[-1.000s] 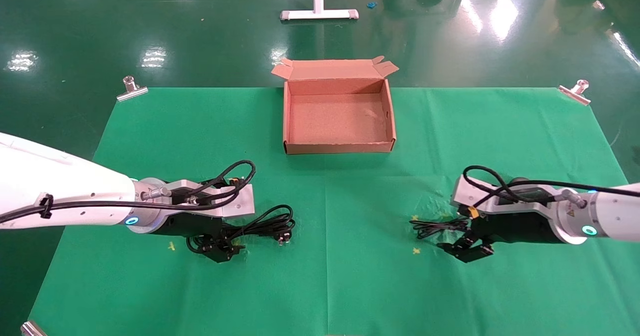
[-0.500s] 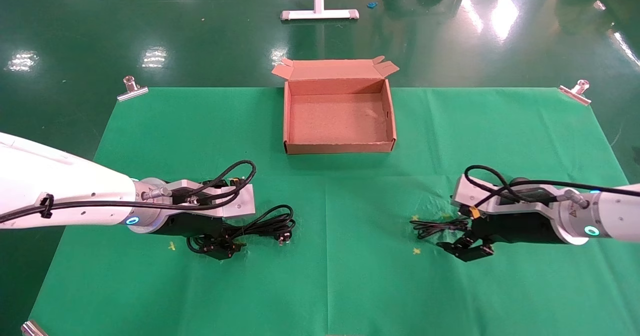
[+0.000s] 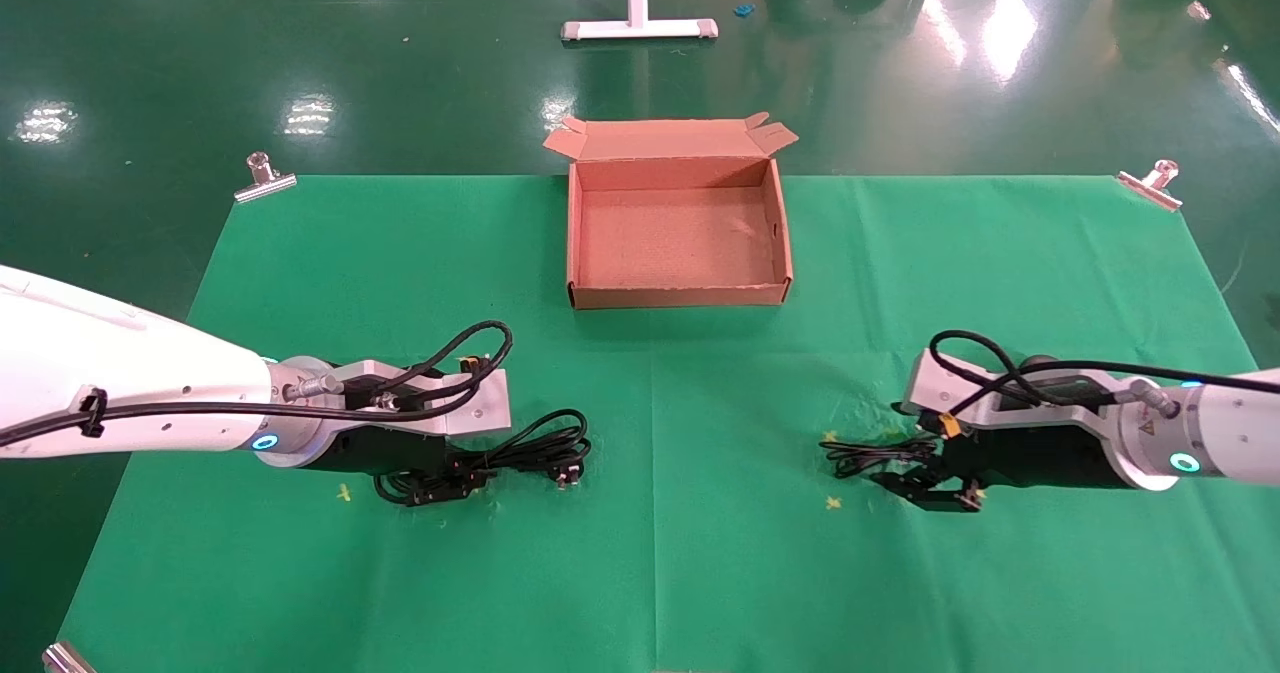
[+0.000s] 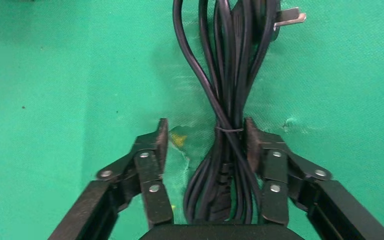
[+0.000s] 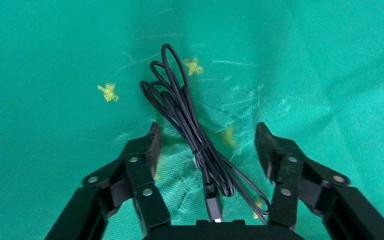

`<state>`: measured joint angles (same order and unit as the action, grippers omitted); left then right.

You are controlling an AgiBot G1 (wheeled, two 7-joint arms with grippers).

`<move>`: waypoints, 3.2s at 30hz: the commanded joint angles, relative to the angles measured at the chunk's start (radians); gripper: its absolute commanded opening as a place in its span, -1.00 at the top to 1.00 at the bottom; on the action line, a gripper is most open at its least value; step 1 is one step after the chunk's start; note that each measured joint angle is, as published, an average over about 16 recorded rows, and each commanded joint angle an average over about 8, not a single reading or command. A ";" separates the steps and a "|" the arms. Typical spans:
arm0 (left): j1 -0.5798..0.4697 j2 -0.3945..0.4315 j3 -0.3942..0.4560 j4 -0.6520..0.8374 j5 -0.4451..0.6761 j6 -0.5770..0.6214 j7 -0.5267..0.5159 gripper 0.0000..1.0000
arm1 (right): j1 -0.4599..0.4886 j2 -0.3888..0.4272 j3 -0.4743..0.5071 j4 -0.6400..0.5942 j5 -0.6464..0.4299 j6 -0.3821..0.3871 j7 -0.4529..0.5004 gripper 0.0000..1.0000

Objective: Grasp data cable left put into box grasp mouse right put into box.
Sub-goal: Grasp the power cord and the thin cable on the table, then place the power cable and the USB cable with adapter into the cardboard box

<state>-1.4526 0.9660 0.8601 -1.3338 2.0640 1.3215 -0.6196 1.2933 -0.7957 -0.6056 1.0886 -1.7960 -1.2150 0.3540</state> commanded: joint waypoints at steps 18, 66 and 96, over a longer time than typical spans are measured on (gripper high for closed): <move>0.000 0.000 0.000 0.000 0.001 0.000 0.000 1.00 | -0.001 0.001 0.001 0.001 0.002 -0.001 -0.001 1.00; -0.232 0.404 0.081 0.635 -0.144 -0.535 0.370 -1.00 | 0.437 0.095 0.160 -0.302 0.122 -0.072 -0.073 1.00; -0.463 0.225 0.226 0.814 -0.205 -0.548 0.237 -1.00 | 0.524 -0.147 0.155 -0.359 0.147 0.013 -0.124 1.00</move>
<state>-1.9130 1.1898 1.0833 -0.5219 1.8544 0.7728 -0.3780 1.8068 -0.9413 -0.4542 0.7466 -1.6494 -1.2072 0.2406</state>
